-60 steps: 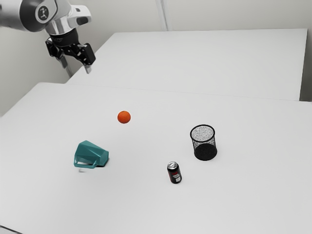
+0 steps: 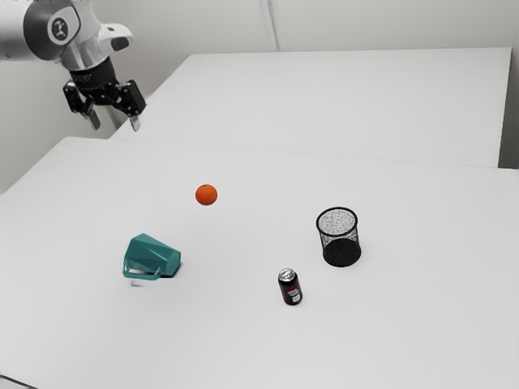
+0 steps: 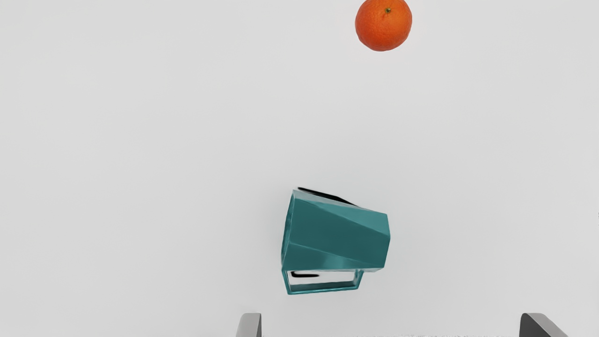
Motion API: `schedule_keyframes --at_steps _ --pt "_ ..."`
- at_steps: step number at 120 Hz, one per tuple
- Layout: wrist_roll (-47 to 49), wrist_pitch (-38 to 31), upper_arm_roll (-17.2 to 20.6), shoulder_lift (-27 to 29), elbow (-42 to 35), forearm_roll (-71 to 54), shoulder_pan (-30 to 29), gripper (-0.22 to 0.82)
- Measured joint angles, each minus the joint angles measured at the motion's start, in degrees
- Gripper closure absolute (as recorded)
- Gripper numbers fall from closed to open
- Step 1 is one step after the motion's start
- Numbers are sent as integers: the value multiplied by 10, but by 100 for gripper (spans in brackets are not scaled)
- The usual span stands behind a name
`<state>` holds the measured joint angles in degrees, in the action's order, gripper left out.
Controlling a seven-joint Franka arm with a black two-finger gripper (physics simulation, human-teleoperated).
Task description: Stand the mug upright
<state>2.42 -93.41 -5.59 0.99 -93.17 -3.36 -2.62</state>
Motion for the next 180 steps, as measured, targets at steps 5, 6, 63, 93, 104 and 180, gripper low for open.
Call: schedule_keyframes --at_steps 5,6,63,93,104,180 --pt "1 3 0 -8 -3 21 -23 0" --pt "1 4 0 -10 -4 25 -28 0" --pt "-18 63 -1 -176 -20 226 -221 0" --pt "-51 64 -3 -234 -16 271 -223 0" --pt "-61 66 -3 -251 -17 288 -223 0" --pt "-95 75 5 -304 -51 402 -213 0"
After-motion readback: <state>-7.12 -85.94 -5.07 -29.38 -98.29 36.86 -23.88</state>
